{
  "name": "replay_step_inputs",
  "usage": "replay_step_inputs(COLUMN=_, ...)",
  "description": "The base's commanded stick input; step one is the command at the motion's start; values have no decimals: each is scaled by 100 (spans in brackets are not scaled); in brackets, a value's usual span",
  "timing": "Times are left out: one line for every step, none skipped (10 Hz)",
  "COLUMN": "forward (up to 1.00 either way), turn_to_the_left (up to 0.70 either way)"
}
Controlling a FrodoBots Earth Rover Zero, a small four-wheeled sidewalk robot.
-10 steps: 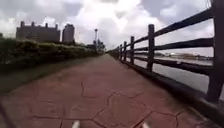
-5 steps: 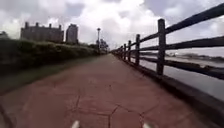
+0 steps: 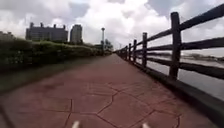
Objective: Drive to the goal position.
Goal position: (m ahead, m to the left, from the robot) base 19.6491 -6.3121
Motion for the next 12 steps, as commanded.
replay_step_inputs(forward=85, turn_to_the_left=-17)
replay_step_inputs(forward=85, turn_to_the_left=-23)
replay_step_inputs(forward=85, turn_to_the_left=-23)
replay_step_inputs(forward=85, turn_to_the_left=-23)
replay_step_inputs(forward=85, turn_to_the_left=-23)
replay_step_inputs(forward=85, turn_to_the_left=-23)
replay_step_inputs(forward=85, turn_to_the_left=-23)
replay_step_inputs(forward=85, turn_to_the_left=7)
replay_step_inputs(forward=85, turn_to_the_left=11)
replay_step_inputs(forward=85, turn_to_the_left=11)
replay_step_inputs(forward=85, turn_to_the_left=11)
replay_step_inputs(forward=85, turn_to_the_left=11)
